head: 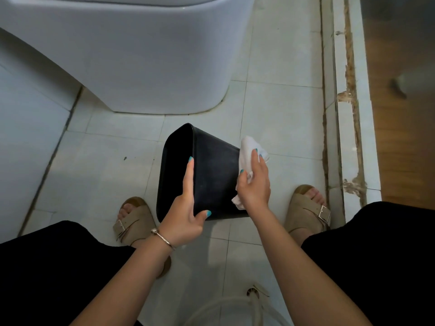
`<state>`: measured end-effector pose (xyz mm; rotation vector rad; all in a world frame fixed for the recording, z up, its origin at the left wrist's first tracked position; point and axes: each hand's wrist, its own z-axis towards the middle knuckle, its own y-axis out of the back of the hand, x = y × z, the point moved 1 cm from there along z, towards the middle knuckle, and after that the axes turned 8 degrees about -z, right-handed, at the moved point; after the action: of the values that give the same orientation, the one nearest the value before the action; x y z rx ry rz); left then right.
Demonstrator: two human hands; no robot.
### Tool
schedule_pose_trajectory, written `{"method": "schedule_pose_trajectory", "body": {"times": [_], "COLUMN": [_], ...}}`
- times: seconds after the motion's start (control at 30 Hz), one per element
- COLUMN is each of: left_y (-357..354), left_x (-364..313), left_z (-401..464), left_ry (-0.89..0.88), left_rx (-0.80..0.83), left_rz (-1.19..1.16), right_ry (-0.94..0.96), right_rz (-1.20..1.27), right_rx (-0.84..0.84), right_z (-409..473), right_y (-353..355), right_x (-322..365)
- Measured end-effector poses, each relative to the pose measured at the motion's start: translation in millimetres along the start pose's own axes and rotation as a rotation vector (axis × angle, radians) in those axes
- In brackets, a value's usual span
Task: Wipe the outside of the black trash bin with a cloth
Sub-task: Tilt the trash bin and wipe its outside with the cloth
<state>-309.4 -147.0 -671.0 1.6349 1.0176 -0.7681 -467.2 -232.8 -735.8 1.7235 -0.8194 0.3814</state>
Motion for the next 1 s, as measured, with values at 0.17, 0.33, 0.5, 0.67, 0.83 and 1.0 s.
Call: {"method": "schedule_pose_trajectory", "body": {"times": [0.17,0.33,0.5,0.67,0.83,1.0], "left_y": [0,2,4,7,7,8], "left_x": [-2,-1,-2,-6,-10,-10], "left_z": [4,6,7,9,10,10], "left_ry": [-0.002,-0.005,0.004,0.021,0.016,0.024], "left_rx": [-0.001,-0.029,-0.032,0.005,0.017,0.020], "left_rz": [0.011,-0.040,-0.067,-0.035,0.003,0.040], "right_ry": [0.202,0.366,0.356,0.283,0.311,0.296], "right_rz": [0.015,0.019,-0.046,-0.217,-0.032,0.054], "right_rx": [0.026,0.076,0.180,0.081,0.110,0.122], "right_z": [-20,-44,-40,-36,-28,-21], "right_y": [-1,0,10,6,4,2], "right_x": [31,50,55,54,55,54]}}
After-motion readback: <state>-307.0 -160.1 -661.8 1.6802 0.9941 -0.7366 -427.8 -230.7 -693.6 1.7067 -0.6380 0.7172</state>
